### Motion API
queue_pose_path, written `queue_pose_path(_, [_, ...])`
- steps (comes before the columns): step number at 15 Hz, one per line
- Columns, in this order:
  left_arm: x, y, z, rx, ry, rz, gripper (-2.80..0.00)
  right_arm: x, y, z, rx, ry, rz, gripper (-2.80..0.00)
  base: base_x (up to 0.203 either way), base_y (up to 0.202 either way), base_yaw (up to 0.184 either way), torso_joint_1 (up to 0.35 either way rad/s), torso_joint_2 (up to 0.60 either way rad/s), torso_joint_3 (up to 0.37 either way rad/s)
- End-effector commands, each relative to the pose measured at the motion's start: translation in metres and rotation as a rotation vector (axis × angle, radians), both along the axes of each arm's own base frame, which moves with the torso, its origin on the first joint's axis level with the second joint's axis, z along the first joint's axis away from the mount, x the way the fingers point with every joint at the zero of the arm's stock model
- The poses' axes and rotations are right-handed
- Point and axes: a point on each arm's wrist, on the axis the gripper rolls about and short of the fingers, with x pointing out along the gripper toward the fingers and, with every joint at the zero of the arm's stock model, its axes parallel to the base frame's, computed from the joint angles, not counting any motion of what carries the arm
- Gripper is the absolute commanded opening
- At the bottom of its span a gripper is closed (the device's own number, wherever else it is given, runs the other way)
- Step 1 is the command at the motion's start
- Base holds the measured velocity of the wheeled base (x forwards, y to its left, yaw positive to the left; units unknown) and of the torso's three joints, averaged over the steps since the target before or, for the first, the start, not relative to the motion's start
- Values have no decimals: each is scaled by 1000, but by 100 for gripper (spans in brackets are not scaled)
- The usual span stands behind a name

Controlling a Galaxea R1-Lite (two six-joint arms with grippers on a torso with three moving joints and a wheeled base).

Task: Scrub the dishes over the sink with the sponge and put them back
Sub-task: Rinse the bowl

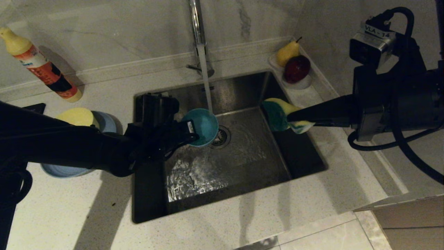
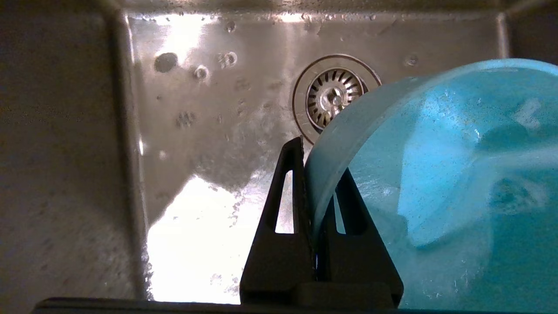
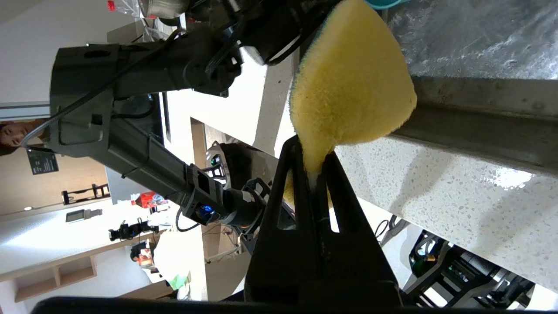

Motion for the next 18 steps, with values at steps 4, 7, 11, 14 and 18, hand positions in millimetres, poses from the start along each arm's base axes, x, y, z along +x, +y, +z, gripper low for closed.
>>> queue_pose_path(4, [11, -5, -9, 0, 9, 11, -280, 0, 0, -4, -5, 13, 1, -280, 0, 0, 0, 0, 0, 0])
queue_pose_path(7, [-6, 2, -1, 3, 37, -14, -280, 1, 0, -5, -8, 19, 1, -280, 0, 0, 0, 0, 0, 0])
queue_pose_path(11, [-14, 5, 1, -23, 68, -25, -280, -1, 0, -7, -8, 22, 5, -280, 0, 0, 0, 0, 0, 0])
queue_pose_path(14, [-17, 3, -8, -19, 100, -55, -280, -1, -1, -8, -12, 26, 2, -280, 0, 0, 0, 0, 0, 0])
queue_pose_path(18, [-9, -1, -16, -15, 110, -56, -280, -2, -2, -7, -5, 16, 2, -280, 0, 0, 0, 0, 0, 0])
